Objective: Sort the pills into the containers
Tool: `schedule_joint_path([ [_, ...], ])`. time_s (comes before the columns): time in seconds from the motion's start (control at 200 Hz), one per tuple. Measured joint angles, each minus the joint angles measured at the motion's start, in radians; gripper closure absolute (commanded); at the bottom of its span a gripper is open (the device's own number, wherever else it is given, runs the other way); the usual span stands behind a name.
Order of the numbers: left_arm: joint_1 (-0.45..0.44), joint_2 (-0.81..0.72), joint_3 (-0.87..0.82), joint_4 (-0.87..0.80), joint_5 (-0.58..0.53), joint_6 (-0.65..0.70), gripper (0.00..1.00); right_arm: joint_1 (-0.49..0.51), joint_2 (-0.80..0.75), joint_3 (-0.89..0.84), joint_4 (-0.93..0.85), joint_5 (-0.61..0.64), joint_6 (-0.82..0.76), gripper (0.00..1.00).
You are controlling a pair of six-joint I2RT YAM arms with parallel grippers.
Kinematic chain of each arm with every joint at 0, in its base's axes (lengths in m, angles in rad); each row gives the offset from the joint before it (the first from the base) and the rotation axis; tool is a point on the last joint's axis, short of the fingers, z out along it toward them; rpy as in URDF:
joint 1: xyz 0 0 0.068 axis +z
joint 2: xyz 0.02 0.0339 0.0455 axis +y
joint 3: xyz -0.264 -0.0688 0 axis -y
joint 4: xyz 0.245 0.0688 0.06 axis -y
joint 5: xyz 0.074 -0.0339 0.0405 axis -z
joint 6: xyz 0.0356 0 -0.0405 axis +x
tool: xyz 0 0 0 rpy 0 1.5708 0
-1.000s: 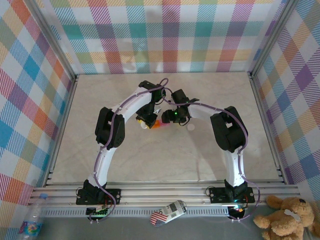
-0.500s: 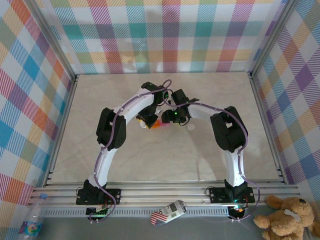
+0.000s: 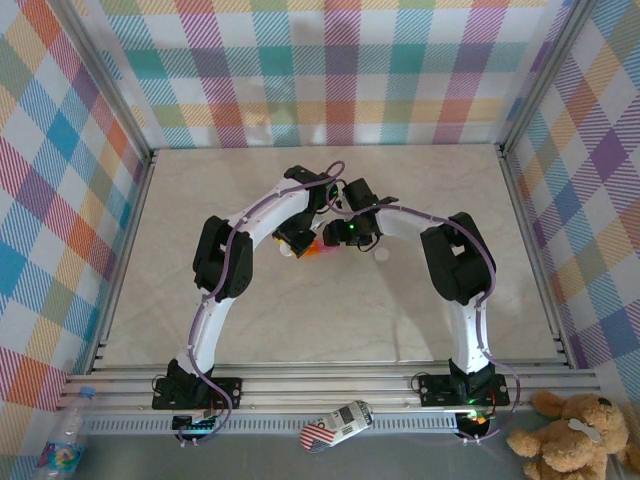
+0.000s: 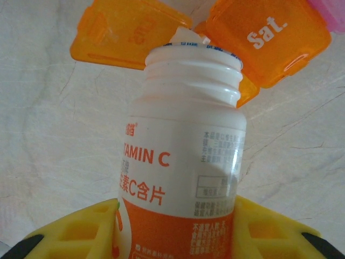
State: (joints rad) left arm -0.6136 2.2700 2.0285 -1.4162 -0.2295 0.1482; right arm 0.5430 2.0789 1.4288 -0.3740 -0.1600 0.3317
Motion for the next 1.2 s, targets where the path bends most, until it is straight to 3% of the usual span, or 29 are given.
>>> schedule_joint_path([
  [1.2,0.002,-0.262,-0.443,0.396,0.029,-0.058,1.00,0.008,0.002,0.000,0.014,0.010,-0.004,0.35],
])
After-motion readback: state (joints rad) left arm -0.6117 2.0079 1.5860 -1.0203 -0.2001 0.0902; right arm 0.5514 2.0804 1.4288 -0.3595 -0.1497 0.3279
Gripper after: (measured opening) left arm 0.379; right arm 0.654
